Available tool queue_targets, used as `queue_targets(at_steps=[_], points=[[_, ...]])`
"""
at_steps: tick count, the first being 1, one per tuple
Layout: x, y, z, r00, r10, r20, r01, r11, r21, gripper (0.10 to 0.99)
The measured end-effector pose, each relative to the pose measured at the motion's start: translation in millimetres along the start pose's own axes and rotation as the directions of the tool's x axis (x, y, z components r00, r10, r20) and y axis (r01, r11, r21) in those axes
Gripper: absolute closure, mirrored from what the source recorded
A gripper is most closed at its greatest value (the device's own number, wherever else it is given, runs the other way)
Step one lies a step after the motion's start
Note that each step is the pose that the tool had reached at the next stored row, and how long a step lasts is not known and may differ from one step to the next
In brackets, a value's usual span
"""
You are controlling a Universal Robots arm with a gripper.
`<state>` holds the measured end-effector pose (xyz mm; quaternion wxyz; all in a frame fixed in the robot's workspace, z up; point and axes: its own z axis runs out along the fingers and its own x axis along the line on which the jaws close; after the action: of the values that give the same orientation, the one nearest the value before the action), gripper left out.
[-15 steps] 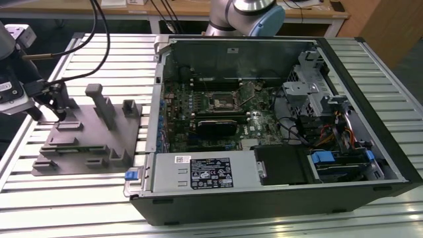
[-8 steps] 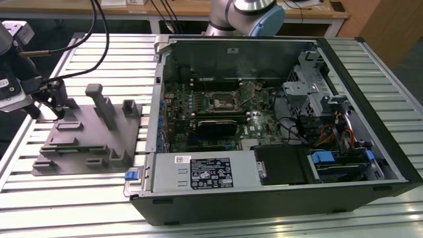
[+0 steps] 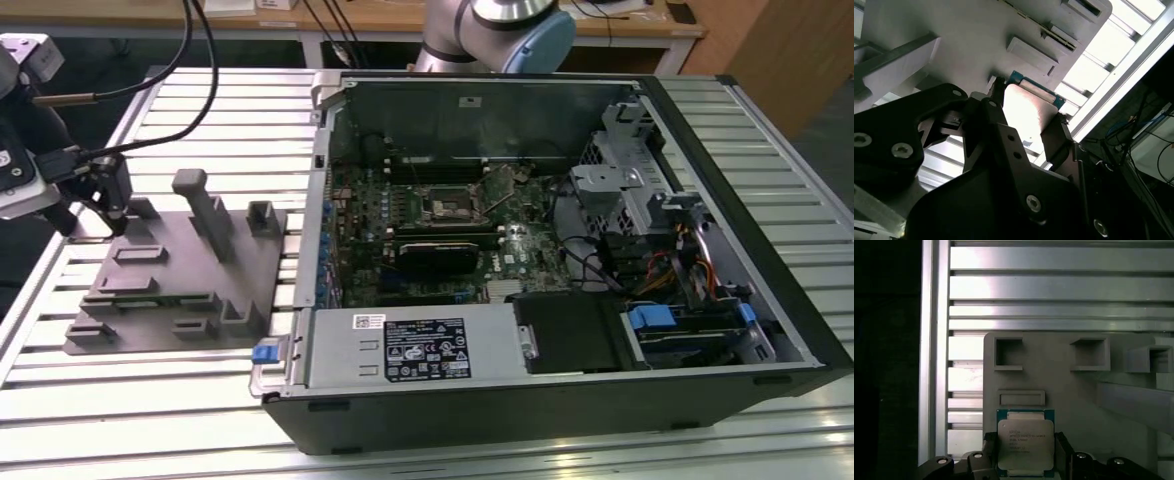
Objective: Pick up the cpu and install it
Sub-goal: 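Pick up the cpu and move it towards the insertion slot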
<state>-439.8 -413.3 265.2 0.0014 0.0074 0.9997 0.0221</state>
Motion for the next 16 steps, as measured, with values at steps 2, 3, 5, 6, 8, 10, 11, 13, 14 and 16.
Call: queue_targets(at_steps=[2, 3, 5, 6, 8, 10, 11, 13, 14, 16], points=[[0.0, 0.1, -1.9, 1.0, 0.0, 0.0, 0.0, 1.0, 0.0, 0.545], [0.0, 0.1, -2.8, 1.0, 0.0, 0.0, 0.0, 1.0, 0.0, 0.545], [0.0, 0.2, -4.6, 1.0, 0.0, 0.0, 0.0, 1.0, 0.0, 0.545], [0.0, 0.2, -5.5, 1.0, 0.0, 0.0, 0.0, 1.0, 0.0, 0.545], [0.0, 0.3, -7.3, 1.0, 0.0, 0.0, 0.0, 1.0, 0.0, 0.545], [-0.1, 0.4, -9.3, 1.0, 0.0, 0.0, 0.0, 1.0, 0.0, 0.545], [0.0, 0.5, -10.3, 1.0, 0.0, 0.0, 0.0, 1.0, 0.0, 0.545], [-0.1, 0.5, -11.7, 1.0, 0.0, 0.0, 0.0, 1.0, 0.0, 0.545], [-0.1, 0.6, -12.4, 1.0, 0.0, 0.0, 0.0, 1.0, 0.0, 0.545], [-0.1, 0.6, -13.6, 1.0, 0.0, 0.0001, 0.0, 1.0, 0.0, 0.545]])
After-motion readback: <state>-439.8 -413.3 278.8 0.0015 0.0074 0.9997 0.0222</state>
